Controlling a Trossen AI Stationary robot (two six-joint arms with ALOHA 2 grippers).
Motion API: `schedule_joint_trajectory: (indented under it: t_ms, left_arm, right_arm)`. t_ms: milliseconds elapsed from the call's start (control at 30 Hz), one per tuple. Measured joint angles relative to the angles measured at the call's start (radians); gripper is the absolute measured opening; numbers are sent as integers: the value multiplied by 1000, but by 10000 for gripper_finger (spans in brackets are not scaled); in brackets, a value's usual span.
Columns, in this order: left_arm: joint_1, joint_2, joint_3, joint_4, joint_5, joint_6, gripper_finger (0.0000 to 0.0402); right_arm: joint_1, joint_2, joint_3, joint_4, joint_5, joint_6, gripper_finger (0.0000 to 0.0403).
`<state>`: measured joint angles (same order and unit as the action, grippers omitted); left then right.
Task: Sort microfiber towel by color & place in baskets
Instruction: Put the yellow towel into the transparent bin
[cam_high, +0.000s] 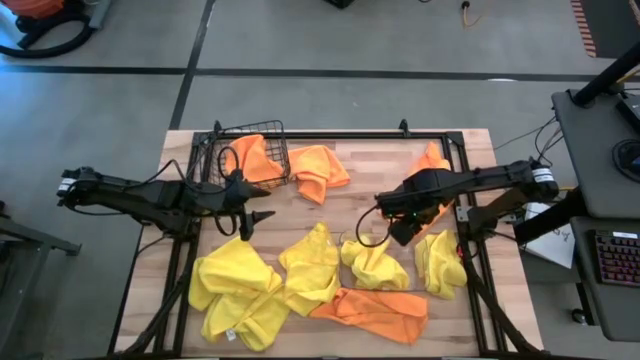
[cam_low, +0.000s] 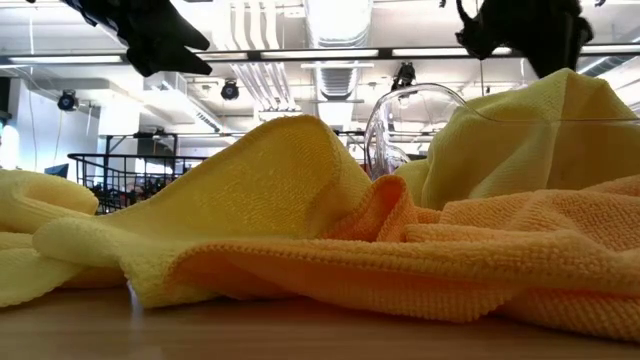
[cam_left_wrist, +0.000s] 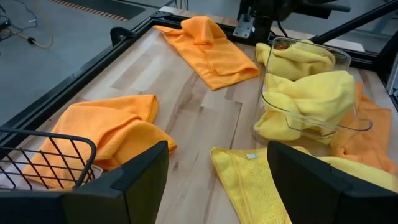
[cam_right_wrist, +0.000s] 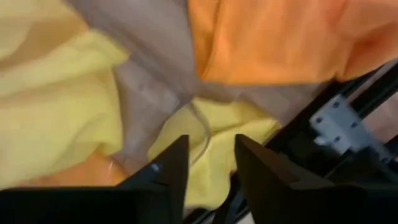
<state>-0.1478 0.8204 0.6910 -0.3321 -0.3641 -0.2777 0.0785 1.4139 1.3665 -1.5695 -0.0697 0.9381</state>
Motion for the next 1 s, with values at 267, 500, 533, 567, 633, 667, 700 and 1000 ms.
schedule_joint_trajectory:
  t_ms: [267,500,533,567,633,667,700,1000]
  left_arm:
    - [-2,2,0,-1,0,-2,255]
    - [-2,3,0,0,0,-2,255]
    - [-3,3,0,-1,0,-2,255]
    - [-3,3,0,-1,0,-2,255]
    - [-4,3,0,-1,0,-2,255]
    - [-4,3,0,-1,0,-2,255]
    - [-4,3,0,-1,0,-1,255]
    - [-7,4,0,0,0,-2,255]
  right_arm:
    - [141,-15,-4,15,-62,141,193]
    - [332,-21,-14,0,-213,243,196]
    - [368,-19,-14,3,-240,253,196]
    - [406,-19,-14,5,-253,274,196]
    - [485,-19,-14,5,-246,301,196]
    - [527,-19,-14,10,-227,302,196]
    - [570,-19,-14,18,-194,301,196]
    - [845,39,-52,130,18,442,187]
